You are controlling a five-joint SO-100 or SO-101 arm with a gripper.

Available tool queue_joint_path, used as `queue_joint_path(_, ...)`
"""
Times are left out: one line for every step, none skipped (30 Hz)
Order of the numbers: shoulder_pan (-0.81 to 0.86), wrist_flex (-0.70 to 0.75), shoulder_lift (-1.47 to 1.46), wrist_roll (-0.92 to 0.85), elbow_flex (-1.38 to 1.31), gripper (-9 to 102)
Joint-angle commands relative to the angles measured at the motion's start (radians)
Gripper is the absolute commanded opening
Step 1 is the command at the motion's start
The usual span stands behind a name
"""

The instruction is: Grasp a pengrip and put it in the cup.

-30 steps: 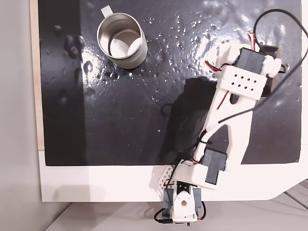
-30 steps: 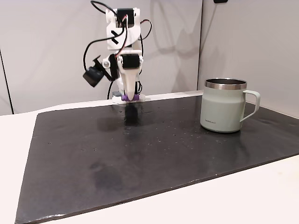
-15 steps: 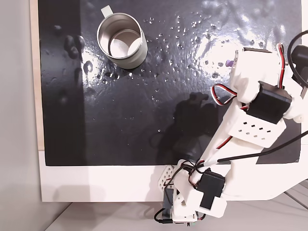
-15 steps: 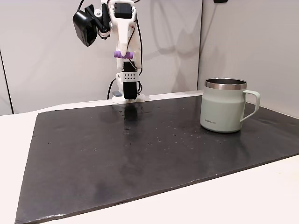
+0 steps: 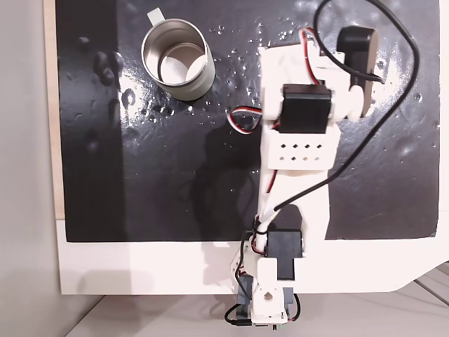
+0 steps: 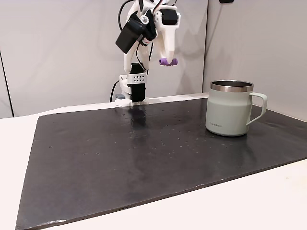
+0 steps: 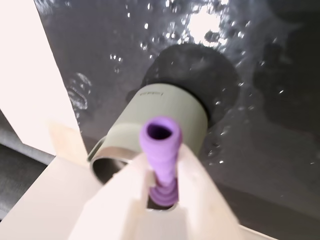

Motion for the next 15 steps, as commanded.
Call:
queue_joint_path(-0.072,0.0,-0.041,0.054,-0.149,0)
queue_joint_path(-0.091,0.0,-0.063,0.064,-0.183,0)
queue_joint_path(-0.107,0.0,-0.089,0.074,-0.221,0)
queue_joint_path(-0.124,0.0,-0.115,0.078,-0.259,0)
queue_joint_path(-0.141,0.0,-0.14,0.083,-0.296,0)
queue_joint_path(-0.156,0.0,-0.166,0.091,-0.333,0)
queue_joint_path(-0.172,-0.002,-0.193,0.098,-0.365,0)
queue_joint_path(-0.187,-0.005,-0.218,0.104,-0.396,0)
queue_joint_path(-0.202,-0.011,-0.242,0.112,-0.422,0)
queue_joint_path(-0.218,-0.02,-0.264,0.12,-0.446,0)
queue_joint_path(-0.233,-0.031,-0.284,0.123,-0.468,0)
queue_joint_path(-0.253,-0.04,-0.302,0.124,-0.488,0)
queue_joint_path(-0.273,-0.048,-0.321,0.126,-0.505,0)
queue_joint_path(-0.295,-0.054,-0.334,0.129,-0.52,0)
queue_joint_path(-0.314,-0.061,-0.348,0.132,-0.531,0)
